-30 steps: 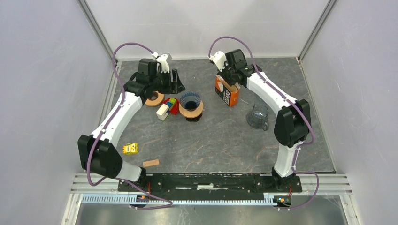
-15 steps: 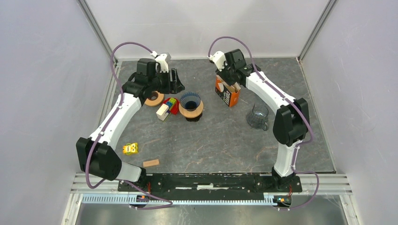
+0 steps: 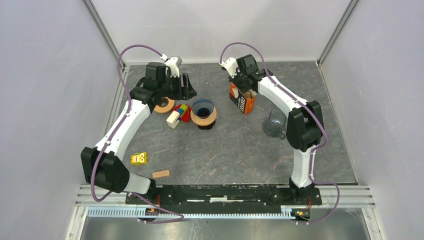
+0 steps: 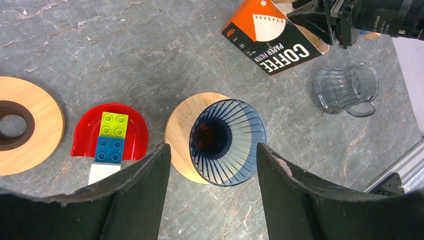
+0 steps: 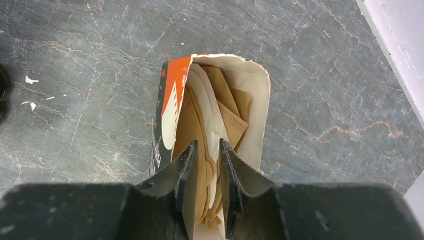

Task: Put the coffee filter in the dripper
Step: Pick up the coffee filter from the coffee filter holder.

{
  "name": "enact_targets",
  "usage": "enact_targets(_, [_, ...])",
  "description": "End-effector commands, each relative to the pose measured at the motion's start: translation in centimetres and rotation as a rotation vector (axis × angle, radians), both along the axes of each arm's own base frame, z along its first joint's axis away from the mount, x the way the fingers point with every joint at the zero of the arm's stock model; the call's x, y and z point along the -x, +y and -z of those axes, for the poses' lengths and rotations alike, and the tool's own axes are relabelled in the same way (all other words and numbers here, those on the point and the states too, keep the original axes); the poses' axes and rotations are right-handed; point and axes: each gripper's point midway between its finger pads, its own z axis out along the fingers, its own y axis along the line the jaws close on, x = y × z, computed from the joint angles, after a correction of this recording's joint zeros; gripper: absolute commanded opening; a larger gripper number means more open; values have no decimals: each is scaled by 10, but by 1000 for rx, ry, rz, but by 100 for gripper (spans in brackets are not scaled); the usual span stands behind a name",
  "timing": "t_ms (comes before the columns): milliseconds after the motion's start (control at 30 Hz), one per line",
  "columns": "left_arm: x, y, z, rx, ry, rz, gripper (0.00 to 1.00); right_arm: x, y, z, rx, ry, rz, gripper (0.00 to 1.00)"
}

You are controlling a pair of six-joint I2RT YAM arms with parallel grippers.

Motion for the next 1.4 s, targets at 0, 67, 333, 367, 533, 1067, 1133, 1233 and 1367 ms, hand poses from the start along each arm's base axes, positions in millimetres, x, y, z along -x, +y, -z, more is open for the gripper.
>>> enact_targets(0, [-3, 1, -22, -3, -92, 20, 70, -17, 3, -19, -18, -72, 9, 27])
enact_targets(67, [-3, 1, -21, -2, -90, 20, 70, -17, 2, -19, -16, -75, 9, 27])
enact_targets(333, [-3, 1, -19, 0, -87, 19, 70, -17, -3, -19, -2, -89, 20, 28])
enact_targets(367, [-3, 1, -19, 0, -86, 20, 70, -16, -4, -18, 1, -87, 21, 29])
enact_targets(533, [-3, 1, -18, 3, -85, 20, 70, -18, -8, -9, 14, -73, 26, 30])
enact_targets(1067, [-2, 0, -13, 6, -79, 18, 70, -17, -5, 10, -6, -26, 12, 28])
enact_targets(1133, [-2, 1, -13, 6, -78, 18, 70, -17, -5, 12, -5, -23, 13, 27])
enact_targets(1233, [-2, 0, -11, 8, -73, 18, 70, -18, -5, 13, -6, -22, 12, 26])
enact_targets(1367, [-2, 0, -10, 6, -72, 19, 70, -19, -4, 10, -10, -26, 13, 17])
